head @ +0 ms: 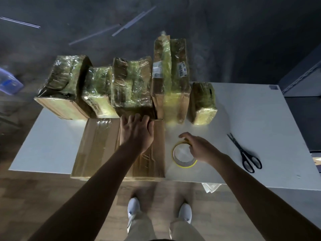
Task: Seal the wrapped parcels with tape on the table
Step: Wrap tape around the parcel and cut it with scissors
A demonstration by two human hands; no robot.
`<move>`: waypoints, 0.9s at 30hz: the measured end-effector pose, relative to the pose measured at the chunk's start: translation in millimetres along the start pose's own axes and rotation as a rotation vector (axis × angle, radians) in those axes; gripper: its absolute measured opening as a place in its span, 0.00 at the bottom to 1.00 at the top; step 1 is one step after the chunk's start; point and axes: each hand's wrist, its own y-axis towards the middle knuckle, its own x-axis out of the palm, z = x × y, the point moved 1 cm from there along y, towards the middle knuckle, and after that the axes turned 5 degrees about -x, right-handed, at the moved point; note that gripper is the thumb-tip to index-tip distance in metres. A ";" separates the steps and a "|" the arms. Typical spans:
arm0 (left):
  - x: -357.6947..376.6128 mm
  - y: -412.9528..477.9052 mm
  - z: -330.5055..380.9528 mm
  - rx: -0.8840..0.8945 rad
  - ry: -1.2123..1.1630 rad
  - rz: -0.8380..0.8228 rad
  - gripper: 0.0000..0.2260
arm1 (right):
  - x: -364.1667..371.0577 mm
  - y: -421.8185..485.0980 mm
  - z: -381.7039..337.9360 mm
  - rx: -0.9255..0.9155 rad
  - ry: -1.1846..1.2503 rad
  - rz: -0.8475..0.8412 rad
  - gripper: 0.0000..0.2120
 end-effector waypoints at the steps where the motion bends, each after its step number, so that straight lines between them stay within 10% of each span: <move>1: 0.9 -1.6 -0.3 -0.026 -0.009 0.001 0.20 | -4.5 3.4 -0.2 0.009 0.018 0.015 0.23; 11: -1.9 -8.1 1.5 -0.116 -0.029 -0.028 0.21 | 4.3 15.4 -8.1 0.011 0.139 0.149 0.16; 17: -45.8 -46.6 47.0 0.121 -0.120 0.375 0.06 | 8.0 18.6 -12.9 0.031 0.101 0.144 0.15; 22: -23.2 -112.9 122.1 0.290 -0.202 -0.289 0.16 | 6.7 14.9 -13.1 0.069 0.153 0.139 0.15; 27: 16.2 -100.5 118.5 0.254 -0.016 -0.472 0.14 | 1.6 9.9 -10.5 0.091 0.119 0.154 0.17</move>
